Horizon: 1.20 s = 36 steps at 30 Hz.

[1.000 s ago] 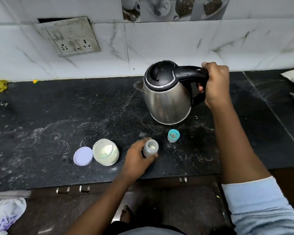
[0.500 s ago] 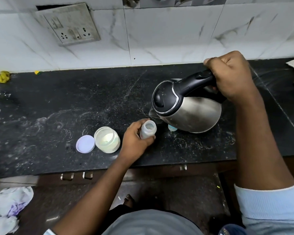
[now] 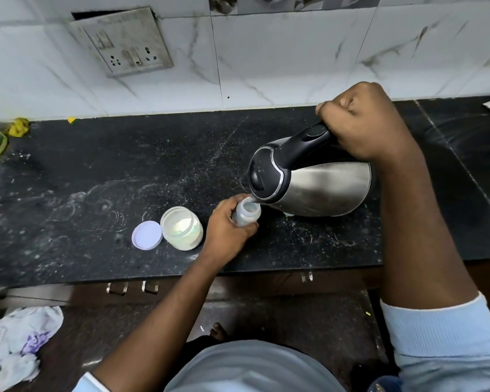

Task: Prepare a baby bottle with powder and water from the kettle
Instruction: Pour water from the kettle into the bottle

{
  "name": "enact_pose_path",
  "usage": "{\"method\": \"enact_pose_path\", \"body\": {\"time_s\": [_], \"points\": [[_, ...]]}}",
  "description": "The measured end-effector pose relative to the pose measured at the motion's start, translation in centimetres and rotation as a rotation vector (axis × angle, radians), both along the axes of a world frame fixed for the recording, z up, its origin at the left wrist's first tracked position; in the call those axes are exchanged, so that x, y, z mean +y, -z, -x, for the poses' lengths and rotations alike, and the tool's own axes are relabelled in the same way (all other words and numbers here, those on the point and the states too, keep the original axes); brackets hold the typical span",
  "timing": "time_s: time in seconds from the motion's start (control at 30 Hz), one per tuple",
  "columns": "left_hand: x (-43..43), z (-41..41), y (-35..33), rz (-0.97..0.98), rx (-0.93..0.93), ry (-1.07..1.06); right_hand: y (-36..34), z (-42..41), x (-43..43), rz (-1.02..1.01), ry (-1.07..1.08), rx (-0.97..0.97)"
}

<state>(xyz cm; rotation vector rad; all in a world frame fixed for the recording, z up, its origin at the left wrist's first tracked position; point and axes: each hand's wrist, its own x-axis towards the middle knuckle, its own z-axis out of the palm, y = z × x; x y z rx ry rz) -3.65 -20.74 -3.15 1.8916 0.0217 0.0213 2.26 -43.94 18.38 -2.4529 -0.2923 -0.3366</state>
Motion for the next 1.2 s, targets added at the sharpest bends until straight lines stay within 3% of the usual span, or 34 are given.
{"method": "enact_pose_path", "body": {"time_s": [1.2], "points": [[-0.2,1.6,-0.8,-0.069,0.019,0.041,-2.4,1.3,1.8,0.267,-0.047,-0.035]]}}
